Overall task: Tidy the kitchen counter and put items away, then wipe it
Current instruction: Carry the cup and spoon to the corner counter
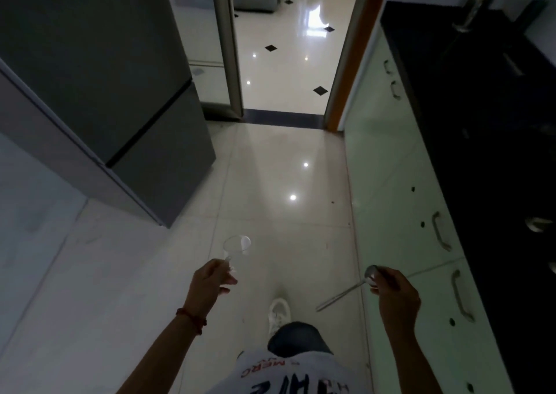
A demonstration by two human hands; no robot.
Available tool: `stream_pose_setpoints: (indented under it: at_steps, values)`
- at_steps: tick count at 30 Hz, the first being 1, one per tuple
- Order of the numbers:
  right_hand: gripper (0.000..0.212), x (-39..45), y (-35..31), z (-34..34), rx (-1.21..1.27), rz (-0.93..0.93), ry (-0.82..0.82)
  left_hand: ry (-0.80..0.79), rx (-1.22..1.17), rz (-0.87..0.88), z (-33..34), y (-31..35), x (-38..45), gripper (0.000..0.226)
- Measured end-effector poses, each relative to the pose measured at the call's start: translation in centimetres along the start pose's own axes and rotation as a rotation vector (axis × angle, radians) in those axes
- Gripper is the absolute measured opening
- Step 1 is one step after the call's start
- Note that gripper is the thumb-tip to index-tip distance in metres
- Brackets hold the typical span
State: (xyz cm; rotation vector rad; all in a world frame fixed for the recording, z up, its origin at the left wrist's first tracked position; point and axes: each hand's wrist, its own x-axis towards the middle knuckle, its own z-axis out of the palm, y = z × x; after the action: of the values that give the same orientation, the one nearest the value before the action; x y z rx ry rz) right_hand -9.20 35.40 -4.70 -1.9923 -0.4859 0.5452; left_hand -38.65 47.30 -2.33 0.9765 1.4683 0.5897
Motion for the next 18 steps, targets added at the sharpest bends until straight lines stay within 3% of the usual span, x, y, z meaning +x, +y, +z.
stream_pose_setpoints:
  at_steps: [8,18]
  values:
    - [0.012,12.9,-7.4,9.8,-0.044,-0.070,-0.133,0.162,-0.107,-0.069,0.5,7.7,10.8,0.027]
    - [0.011,28.2,-15.1,21.8,0.000,-0.020,-0.069,0.208,-0.083,-0.164,0.1,14.8,28.5,0.029]
